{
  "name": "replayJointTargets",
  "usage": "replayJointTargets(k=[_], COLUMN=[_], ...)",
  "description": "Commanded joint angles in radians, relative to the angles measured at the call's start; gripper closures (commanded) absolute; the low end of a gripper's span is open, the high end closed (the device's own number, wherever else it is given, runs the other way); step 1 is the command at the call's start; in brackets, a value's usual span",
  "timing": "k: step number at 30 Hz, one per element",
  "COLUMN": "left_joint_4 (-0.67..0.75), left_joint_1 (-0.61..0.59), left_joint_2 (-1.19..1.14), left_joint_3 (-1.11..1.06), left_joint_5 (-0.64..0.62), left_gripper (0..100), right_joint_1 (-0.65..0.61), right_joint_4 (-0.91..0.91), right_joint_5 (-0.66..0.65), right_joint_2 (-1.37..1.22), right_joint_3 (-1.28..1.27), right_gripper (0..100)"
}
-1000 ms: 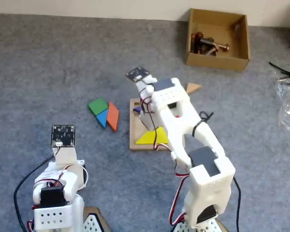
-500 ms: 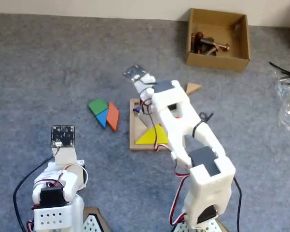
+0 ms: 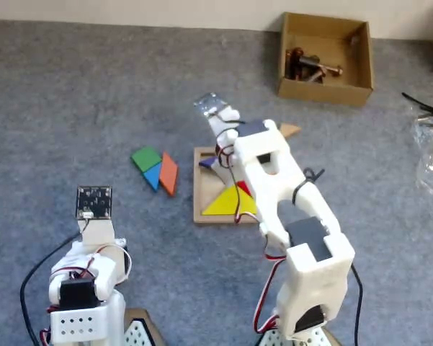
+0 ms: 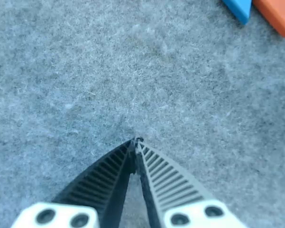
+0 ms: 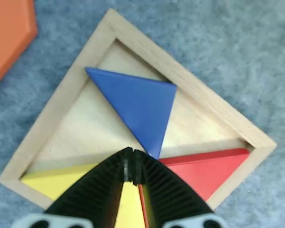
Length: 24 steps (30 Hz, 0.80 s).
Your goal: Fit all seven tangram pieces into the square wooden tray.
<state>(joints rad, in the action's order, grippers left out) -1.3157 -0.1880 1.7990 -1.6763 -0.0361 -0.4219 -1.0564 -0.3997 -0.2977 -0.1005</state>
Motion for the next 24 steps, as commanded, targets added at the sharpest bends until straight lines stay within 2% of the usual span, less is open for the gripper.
replayJointTargets(k=[1, 24], left_joint_4=[-0.008, -0.008], left_joint_1=[-0.008, -0.008], left_joint_2=[-0.007, -0.007], left_joint_3=[-0.021, -0.021], left_joint_5=[-0.002, -0.002], left_gripper=[100, 100], right_joint_1=[0.01, -0.036], right_joint_4=[0.018, 0.005], right_joint_5=[-0.009, -0.009], right_joint_2=[0.007, 0.005], right_joint_3=[0.001, -0.022], right_gripper=[99.3, 99.3])
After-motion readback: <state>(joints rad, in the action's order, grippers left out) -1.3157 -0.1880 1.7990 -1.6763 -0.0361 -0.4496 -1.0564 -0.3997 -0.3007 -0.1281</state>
